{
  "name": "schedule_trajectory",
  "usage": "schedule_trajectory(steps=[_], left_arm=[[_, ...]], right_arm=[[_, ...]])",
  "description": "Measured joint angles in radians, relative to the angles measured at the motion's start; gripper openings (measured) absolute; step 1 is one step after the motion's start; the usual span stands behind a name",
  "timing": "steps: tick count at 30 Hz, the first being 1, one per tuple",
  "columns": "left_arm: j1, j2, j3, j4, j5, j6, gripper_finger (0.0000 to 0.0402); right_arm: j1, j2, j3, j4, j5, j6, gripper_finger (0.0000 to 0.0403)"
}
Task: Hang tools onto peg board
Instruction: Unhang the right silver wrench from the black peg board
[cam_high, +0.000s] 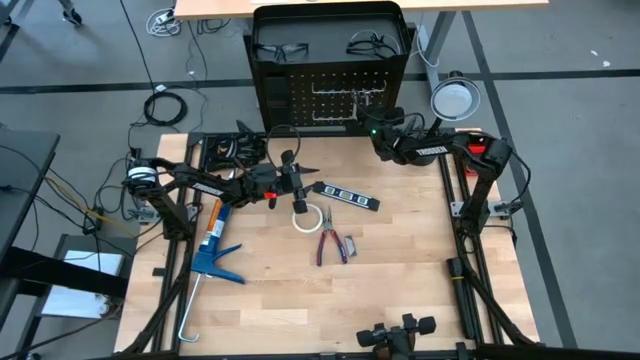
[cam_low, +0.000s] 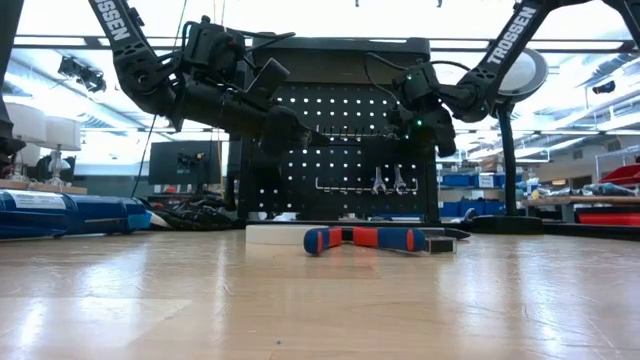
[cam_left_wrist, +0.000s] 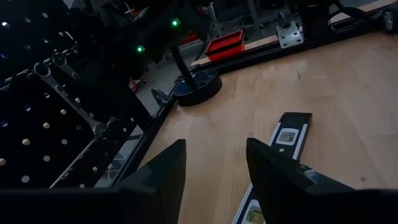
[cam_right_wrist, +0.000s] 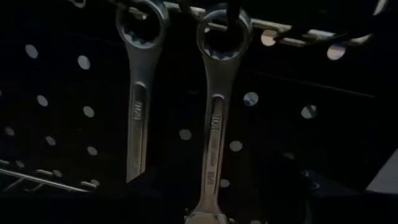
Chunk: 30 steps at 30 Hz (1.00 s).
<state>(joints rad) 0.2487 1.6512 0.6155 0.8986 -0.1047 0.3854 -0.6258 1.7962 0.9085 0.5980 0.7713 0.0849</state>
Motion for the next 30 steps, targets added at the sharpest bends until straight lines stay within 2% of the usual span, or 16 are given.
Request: schedule_trajectory(steps=[5, 9, 20, 30], left_arm=[[0.0, 0.0, 0.0, 0.001, 0.0, 0.0, 0.0172], [0.0, 0.0, 0.0, 0.002, 0.0, 0.0, 0.0172], [0.0, 0.0, 0.0, 0.002, 0.002, -0.001, 0.0172], [0.0, 0.0, 0.0, 0.002, 0.002, -0.001, 0.0172]], right_arm=[[-0.007, 0.0, 0.0, 0.016, -0.04, -0.002, 0.017], [0.002, 0.0, 0.0, 0.062, -0.032, -0.04, 0.0167], [-0.005, 0.018, 0.064, 0.093, 0.002, -0.233, 0.0166], [-0.025, 0.018, 0.073, 0.081, -0.01, -0.167, 0.0166]])
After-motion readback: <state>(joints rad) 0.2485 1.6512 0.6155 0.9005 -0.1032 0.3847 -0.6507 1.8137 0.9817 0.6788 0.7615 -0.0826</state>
